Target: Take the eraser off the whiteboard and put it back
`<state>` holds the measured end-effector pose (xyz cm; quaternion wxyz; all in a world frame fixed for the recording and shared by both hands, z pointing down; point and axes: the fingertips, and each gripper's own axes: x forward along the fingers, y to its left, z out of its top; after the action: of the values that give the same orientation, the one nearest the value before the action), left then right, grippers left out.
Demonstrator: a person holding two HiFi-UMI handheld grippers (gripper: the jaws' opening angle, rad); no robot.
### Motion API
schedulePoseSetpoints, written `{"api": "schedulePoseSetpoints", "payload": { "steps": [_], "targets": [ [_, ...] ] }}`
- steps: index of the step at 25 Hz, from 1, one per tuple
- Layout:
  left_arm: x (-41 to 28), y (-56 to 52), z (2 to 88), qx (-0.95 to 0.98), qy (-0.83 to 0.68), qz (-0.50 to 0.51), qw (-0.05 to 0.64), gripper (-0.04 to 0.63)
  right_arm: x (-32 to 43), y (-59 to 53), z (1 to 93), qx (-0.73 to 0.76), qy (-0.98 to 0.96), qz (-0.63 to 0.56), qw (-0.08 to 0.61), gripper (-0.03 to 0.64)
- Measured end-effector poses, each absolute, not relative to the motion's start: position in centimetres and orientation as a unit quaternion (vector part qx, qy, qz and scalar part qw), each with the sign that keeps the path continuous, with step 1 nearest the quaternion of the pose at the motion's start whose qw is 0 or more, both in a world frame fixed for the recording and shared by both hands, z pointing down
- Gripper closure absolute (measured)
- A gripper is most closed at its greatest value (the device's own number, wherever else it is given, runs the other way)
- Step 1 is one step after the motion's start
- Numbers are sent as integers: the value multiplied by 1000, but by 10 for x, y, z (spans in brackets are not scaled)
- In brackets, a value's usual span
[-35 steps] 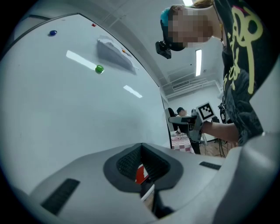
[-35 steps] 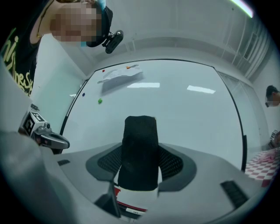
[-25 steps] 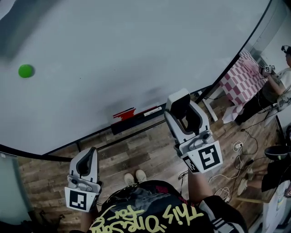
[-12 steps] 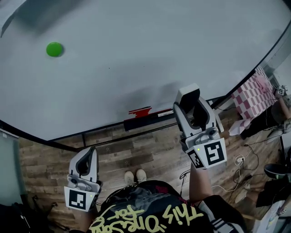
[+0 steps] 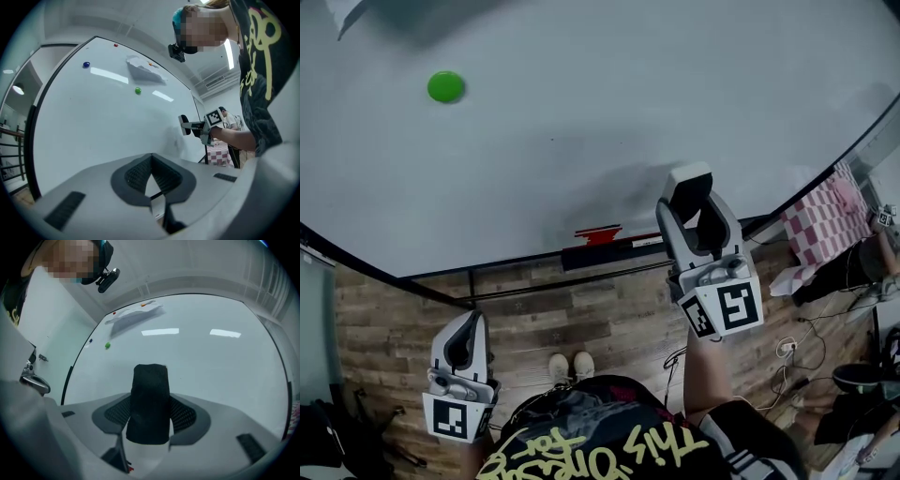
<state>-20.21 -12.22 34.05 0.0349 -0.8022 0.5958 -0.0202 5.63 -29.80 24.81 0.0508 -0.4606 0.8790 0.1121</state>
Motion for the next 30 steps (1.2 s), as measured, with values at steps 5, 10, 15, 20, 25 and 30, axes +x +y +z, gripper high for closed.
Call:
{"api": "schedulePoseSetpoints", "payload": {
  "steps": [5,10,15,20,25,30],
  "targets": [
    [-208,-115,340,-794,606,-23,40,589,51,-306,244,-460,879,112,52,376],
    [-209,-113,340,-791,610,-23,44,589,51,-315,242,-464,877,109,52,376],
    [-214,-112,340,-785,618,-23,43,589,50,-325,246,-468,876,111,44,376],
    [-215,-111,338,-781,623,-21,44,589,50,-329,247,-473,873,114,41,376],
    [-217,-107,340,-775,631,-25,40,589,49,-334,248,-475,872,115,41,376],
    [-221,-105,341,-772,634,-25,45,589,47,-334,249,-479,869,119,42,376]
  ]
}}
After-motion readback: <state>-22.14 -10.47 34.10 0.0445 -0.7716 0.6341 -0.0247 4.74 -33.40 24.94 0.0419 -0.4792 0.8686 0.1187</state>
